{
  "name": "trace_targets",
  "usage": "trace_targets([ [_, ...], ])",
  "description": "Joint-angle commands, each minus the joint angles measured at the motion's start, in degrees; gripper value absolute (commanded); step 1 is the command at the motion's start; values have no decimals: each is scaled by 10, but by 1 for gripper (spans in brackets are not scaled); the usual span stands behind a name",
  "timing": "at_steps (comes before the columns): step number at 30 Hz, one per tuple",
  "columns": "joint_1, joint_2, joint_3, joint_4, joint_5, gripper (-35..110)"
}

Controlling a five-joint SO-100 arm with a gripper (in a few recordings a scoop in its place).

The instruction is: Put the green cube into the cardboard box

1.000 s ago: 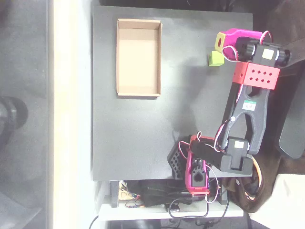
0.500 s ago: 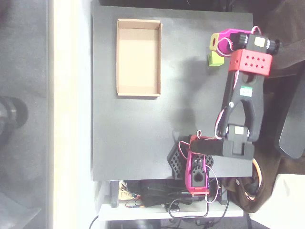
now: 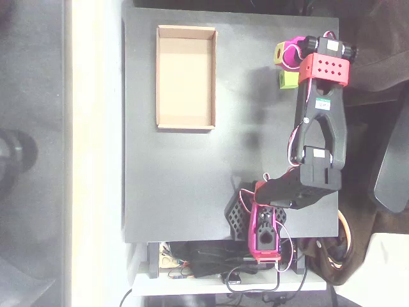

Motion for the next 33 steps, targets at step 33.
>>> trace_targets([
  [33,37,-89,7,4,4,37],
])
